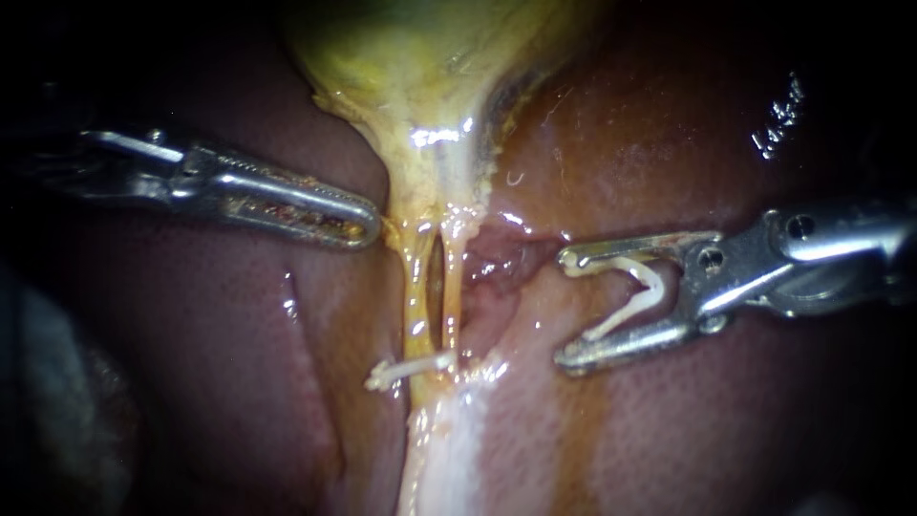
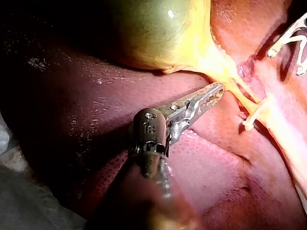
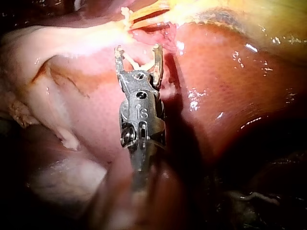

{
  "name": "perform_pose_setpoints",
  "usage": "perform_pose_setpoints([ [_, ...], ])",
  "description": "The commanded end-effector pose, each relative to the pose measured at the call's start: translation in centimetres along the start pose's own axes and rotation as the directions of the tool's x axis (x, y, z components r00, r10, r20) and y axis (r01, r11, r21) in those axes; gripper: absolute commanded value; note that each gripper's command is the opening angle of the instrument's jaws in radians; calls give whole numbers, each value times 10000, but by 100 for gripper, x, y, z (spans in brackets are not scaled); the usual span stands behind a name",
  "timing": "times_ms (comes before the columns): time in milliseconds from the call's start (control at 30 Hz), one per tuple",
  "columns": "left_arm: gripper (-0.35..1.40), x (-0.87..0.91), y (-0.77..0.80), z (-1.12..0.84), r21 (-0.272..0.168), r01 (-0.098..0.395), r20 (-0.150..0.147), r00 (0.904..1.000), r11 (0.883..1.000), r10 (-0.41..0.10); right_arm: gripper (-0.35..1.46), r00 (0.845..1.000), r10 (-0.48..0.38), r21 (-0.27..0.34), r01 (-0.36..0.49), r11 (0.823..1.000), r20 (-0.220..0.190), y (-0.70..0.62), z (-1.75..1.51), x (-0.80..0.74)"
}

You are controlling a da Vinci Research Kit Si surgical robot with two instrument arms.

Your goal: Clipping second clip left tube

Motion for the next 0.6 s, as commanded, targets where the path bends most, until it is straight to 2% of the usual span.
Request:
perform_pose_setpoints([
  [33,-35,0,0,-1,-7,2,3,10000,10000,-2,50,10000,4,2,-4,10000,-2,0,0,0],
  [233,-35,9,1,-19,-91,38,37,10000,10000,-37,50,10000,4,2,-4,10000,-2,0,0,0],
  [500,-35,35,17,-66,167,235,-132,9996,9996,-233,50,10000,8,-4,-8,10000,-2,0,1,1],
  [600,-35,36,20,-69,174,260,-171,9995,9995,-257,50,10000,12,-10,-12,10000,-2,0,2,2],
])
